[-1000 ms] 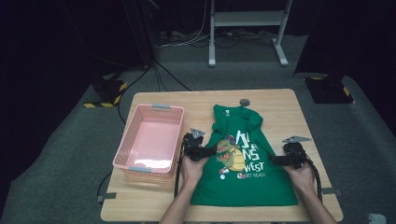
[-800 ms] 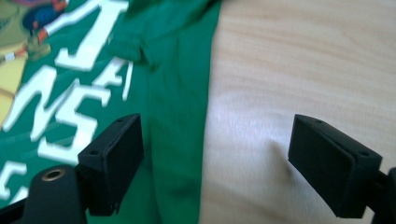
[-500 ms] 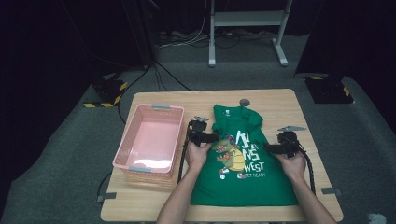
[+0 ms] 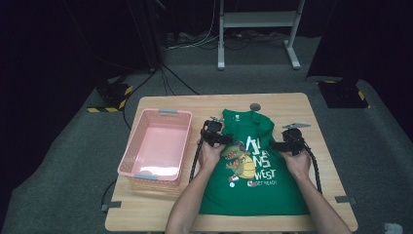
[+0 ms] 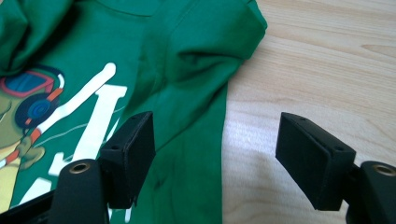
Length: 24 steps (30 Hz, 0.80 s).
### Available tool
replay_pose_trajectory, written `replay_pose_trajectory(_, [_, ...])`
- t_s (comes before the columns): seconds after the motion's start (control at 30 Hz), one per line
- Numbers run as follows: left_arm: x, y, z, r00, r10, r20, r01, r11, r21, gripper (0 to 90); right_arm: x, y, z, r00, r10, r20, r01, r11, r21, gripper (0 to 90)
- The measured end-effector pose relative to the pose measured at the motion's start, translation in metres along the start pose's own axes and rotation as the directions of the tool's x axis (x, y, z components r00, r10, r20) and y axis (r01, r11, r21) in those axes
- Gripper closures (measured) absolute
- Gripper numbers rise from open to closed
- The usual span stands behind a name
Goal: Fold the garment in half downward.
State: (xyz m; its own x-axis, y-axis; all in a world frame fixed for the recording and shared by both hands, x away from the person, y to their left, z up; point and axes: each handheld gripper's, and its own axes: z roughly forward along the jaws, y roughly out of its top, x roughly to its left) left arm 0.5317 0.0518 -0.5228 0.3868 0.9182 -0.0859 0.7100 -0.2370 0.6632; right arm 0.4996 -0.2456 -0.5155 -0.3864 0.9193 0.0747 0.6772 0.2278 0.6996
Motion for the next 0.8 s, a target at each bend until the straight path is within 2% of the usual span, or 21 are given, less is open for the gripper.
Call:
replay_pose_trajectory(0.17, [-0.001,0.002,0.006,1.0000,0.009,-0.004,-0.009,0.9999,0.015,16.2,-0.002,0.006,0.010,0.9998,0.017,0.005,-0.018,1.000,0.015,28.9])
replay_pose_trajectory(0.4, [-0.005,0.006,0.009,0.9985,0.053,-0.016,-0.053,0.9985,0.018,19.5,-0.002,0.012,0.025,0.9995,0.021,0.023,-0.022,0.999,0.047,31.9])
replay_pose_trajectory(0.53, [-0.005,0.007,0.010,0.9978,0.066,-0.008,-0.066,0.9976,0.020,21.7,-0.002,0.019,0.031,0.9996,0.021,0.018,-0.022,0.998,0.059,33.6])
replay_pose_trajectory(0.67, [-0.006,0.007,0.010,0.9965,0.082,0.016,-0.082,0.9964,0.020,28.2,-0.003,0.023,0.035,0.9995,0.020,0.024,-0.022,0.998,0.059,36.5])
replay_pose_trajectory(0.7, [-0.006,0.007,0.009,0.9958,0.088,0.024,-0.089,0.9959,0.019,31.5,-0.002,0.023,0.036,0.9996,0.005,0.028,-0.006,0.998,0.057,39.2])
replay_pose_trajectory(0.73, [-0.007,0.007,0.009,0.9951,0.098,0.014,-0.098,0.9950,0.022,35.8,0.000,0.022,0.036,0.9991,-0.024,0.035,0.022,0.998,0.058,43.1])
replay_pose_trajectory(0.77, [-0.007,0.007,0.009,0.9943,0.105,0.020,-0.105,0.9943,0.018,40.4,0.002,0.021,0.035,0.9975,-0.062,0.036,0.060,0.997,0.055,47.5])
replay_pose_trajectory(0.8, [-0.006,0.007,0.009,0.9941,0.102,0.038,-0.103,0.9945,0.019,44.4,0.001,0.021,0.035,0.9968,-0.077,0.023,0.075,0.996,0.054,51.0])
